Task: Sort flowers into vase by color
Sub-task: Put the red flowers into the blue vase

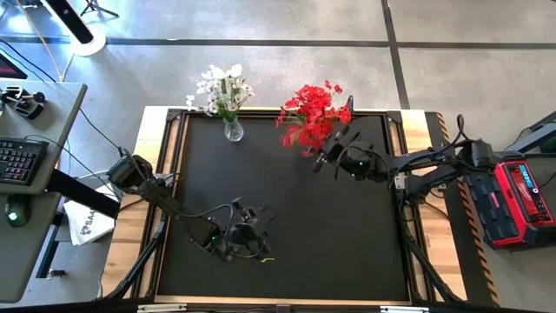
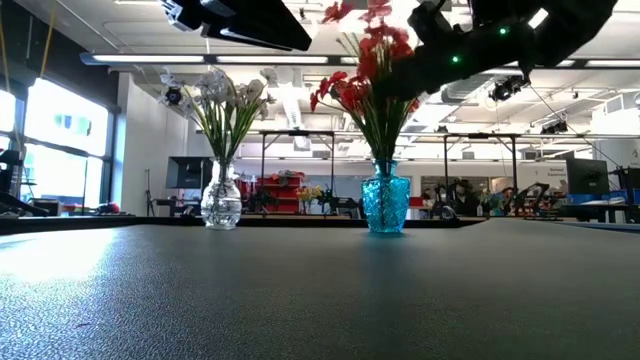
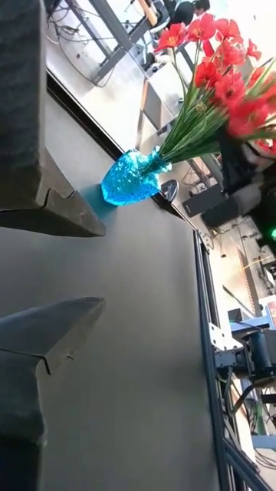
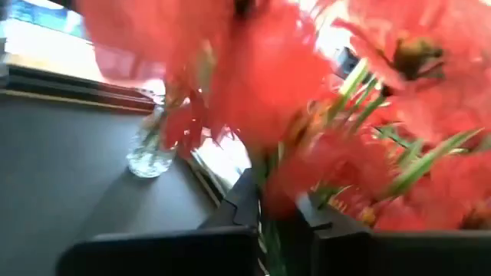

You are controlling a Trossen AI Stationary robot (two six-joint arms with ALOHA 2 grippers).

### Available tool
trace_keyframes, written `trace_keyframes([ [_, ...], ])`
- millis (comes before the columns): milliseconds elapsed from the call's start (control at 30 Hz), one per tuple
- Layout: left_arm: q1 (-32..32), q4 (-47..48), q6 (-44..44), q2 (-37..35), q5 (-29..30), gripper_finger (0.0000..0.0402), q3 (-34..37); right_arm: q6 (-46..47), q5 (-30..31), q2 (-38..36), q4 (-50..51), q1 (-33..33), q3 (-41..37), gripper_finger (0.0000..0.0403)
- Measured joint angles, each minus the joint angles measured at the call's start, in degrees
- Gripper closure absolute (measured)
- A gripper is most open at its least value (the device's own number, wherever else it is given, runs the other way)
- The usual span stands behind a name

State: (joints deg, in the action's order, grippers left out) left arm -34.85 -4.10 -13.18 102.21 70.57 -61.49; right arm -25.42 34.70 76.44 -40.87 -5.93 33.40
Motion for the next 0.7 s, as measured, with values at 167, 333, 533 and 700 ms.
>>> trace_keyframes([
  [167,-0.07,0.00,0.21,0.00,-0.01,0.0278,0.00,5.30,1.66,-0.02,6.47,-2.30,3.15,0.0396],
  [333,-0.07,-0.01,-0.02,0.00,-0.01,0.0278,0.00,12.32,-2.50,-0.02,18.55,-5.19,6.80,0.0400],
  [533,-0.07,-0.02,-0.23,0.00,-0.01,0.0278,0.00,19.43,-4.69,-0.02,22.66,-7.66,7.87,0.0397],
  [700,-0.07,-0.02,-0.23,0.00,-0.01,0.0278,0.00,19.21,-6.01,-0.02,22.80,-7.35,7.87,0.0362],
])
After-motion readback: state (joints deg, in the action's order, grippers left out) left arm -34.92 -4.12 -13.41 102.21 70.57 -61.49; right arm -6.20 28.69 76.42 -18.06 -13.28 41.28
